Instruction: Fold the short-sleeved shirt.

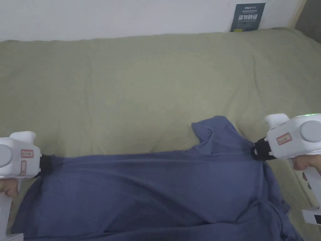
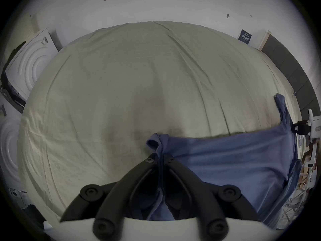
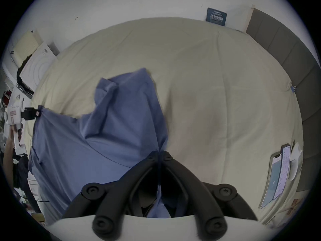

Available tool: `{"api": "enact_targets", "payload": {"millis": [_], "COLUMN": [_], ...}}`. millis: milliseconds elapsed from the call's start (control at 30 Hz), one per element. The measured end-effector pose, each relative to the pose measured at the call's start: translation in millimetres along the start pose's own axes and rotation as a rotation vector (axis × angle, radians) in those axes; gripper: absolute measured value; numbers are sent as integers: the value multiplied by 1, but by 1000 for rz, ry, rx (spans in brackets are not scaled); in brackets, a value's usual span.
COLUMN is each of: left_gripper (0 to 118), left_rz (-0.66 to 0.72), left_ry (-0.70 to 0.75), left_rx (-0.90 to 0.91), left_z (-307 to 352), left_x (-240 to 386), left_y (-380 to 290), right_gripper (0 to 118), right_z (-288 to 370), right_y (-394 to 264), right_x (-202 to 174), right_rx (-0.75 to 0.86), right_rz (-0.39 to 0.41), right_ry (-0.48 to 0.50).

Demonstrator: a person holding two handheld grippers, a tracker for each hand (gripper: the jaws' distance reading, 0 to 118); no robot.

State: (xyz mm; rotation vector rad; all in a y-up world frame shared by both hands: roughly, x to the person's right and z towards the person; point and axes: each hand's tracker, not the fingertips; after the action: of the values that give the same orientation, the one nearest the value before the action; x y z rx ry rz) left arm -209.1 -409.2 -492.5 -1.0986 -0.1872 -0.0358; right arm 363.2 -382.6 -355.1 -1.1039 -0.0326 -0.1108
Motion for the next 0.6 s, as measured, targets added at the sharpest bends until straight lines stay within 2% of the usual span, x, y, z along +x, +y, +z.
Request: {"api": "enact_targets", "payload": {"millis": [67,233,367,600], "left_gripper": [5,6,6,5], "left_rz": [4,8,59,79], "left_ry": [-7,-37,-82,-96], "left_rx": [10,57,117,182], "left_z": [10,43,77,135], "left_x": [-1,-6,-15,-25], "left_y": [-5,-21,-39,-98], "right_gripper": [3,3,3,3], "right_z": [8,42,73,123], "right_y": [-5,-23,-40,-102], "right_x": [3,-3,-1,-3], "right_rx": [19,94,142,219], "right_rz": [-23,-7,-42,-71], "right_ry": [23,40,86,138]}}
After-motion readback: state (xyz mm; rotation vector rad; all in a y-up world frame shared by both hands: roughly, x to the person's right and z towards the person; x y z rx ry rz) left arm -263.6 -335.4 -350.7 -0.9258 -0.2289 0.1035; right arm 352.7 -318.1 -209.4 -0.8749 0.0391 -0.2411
